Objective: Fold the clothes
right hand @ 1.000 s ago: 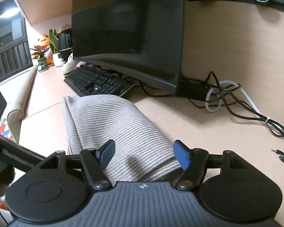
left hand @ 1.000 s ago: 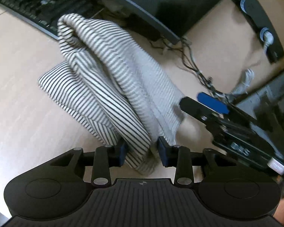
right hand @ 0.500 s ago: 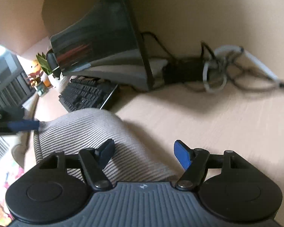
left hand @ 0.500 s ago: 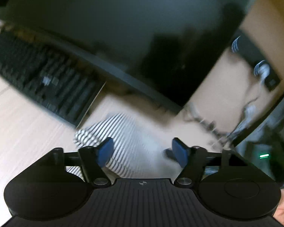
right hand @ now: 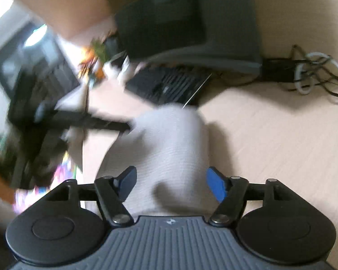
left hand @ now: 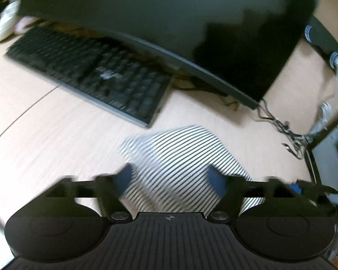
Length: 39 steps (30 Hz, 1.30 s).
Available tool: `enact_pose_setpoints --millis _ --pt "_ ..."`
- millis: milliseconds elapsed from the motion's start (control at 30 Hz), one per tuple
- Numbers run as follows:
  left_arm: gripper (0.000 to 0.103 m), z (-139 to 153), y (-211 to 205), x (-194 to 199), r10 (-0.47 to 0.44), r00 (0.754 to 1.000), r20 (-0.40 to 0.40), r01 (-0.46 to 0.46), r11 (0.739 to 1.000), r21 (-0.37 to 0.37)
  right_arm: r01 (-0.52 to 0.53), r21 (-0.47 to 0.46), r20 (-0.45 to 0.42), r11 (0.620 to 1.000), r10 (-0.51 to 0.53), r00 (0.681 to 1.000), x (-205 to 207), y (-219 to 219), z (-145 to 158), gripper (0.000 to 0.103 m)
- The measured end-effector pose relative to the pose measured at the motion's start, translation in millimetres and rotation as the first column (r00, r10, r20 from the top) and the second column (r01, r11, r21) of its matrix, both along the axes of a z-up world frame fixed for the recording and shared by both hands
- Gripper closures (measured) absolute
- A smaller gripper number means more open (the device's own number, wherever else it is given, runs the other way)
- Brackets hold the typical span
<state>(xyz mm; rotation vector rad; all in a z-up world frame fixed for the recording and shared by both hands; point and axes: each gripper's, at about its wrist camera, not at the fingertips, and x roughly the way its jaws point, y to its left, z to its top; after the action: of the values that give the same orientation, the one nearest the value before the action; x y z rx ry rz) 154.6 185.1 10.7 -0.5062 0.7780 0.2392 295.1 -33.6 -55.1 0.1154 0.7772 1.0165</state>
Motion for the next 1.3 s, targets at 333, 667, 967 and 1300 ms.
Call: enact_pose_setpoints --millis 333,667,967,1300 --pt "0.016 -55.7 -9.3 12.1 -0.089 0.992 -0.09 0.059 0.953 -0.296 0.013 0.077 -0.232 0.997 0.005 0.973 64.9 31.4 -50.6 0.025" --pt "0.033 -60.2 28.2 36.0 -0.139 0.986 0.093 0.157 0.964 -0.215 -0.006 0.041 -0.075 0.999 0.009 0.997 65.1 65.6 -34.8 0.046" --pt "0.034 -6.7 27.5 20.6 -0.172 0.975 0.143 0.173 0.985 0.006 0.042 -0.129 0.228 0.991 -0.012 0.974 45.5 76.2 -23.0 0.041" --pt "0.034 -18.1 29.4 91.4 -0.179 0.972 0.154 0.173 0.984 0.051 0.015 -0.126 0.388 0.992 0.036 0.921 -25.2 75.4 12.8 0.036"
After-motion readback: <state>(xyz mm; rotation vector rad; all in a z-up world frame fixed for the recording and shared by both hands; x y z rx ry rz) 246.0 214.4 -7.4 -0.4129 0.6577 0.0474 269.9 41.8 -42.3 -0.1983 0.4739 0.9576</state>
